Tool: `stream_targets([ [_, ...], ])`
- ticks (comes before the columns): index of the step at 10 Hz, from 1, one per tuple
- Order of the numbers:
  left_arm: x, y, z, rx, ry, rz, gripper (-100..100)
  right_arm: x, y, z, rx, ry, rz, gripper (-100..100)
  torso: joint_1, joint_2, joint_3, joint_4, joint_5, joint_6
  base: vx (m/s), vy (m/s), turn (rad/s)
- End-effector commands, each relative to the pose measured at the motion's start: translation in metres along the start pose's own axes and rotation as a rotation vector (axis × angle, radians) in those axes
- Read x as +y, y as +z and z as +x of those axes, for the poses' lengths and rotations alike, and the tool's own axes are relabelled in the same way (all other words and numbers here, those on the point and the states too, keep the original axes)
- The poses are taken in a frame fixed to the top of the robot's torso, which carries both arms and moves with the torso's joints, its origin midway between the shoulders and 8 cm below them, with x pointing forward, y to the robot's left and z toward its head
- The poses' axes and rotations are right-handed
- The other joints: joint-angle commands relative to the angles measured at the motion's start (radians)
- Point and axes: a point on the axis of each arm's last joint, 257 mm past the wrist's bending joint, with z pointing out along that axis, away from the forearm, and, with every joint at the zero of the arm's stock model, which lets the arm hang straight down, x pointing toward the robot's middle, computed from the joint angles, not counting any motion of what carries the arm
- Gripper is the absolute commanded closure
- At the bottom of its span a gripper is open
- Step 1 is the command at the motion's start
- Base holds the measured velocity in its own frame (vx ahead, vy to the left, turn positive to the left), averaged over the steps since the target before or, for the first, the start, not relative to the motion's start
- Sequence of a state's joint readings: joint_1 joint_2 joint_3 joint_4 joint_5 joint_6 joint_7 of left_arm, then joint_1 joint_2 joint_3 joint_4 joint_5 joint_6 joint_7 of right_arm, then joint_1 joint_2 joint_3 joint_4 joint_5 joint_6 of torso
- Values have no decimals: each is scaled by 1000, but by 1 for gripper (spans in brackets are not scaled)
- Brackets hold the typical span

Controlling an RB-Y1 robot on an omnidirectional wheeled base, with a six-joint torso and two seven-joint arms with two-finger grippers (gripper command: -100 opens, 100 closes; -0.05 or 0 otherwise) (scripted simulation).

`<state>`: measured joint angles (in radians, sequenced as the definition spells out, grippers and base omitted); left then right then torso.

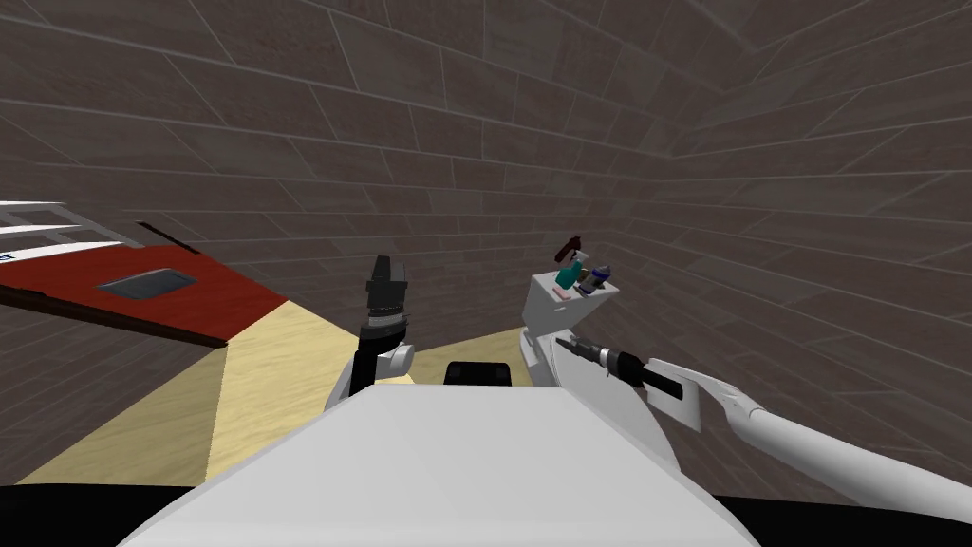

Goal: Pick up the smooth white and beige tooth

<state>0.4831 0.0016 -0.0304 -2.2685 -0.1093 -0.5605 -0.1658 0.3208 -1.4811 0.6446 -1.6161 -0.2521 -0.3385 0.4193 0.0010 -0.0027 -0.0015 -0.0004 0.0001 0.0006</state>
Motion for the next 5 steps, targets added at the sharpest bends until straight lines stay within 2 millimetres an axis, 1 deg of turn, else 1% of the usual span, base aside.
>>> stream_targets([
  [1,0,0,0,0,0,0,0,-14,-11,2,29,-22,33,-100,0,0,0,0,0,0,38,19,82],
  [2,0,0,0,0,0,0,0,-37,-24,13,72,-38,83,-100,0,0,0,0,0,1,44,16,158],
  [3,0,0,0,0,0,0,0,-61,-41,20,116,-60,136,-100,0,0,0,0,0,0,64,23,248],
  [4,0,0,0,0,0,0,0,-65,-45,17,123,-74,144,-100,0,-1,-1,0,0,0,60,11,78],
  [5,0,0,0,0,0,0,0,-85,-60,25,161,-88,191,-100,0,-1,-1,0,0,1,66,21,141],
])
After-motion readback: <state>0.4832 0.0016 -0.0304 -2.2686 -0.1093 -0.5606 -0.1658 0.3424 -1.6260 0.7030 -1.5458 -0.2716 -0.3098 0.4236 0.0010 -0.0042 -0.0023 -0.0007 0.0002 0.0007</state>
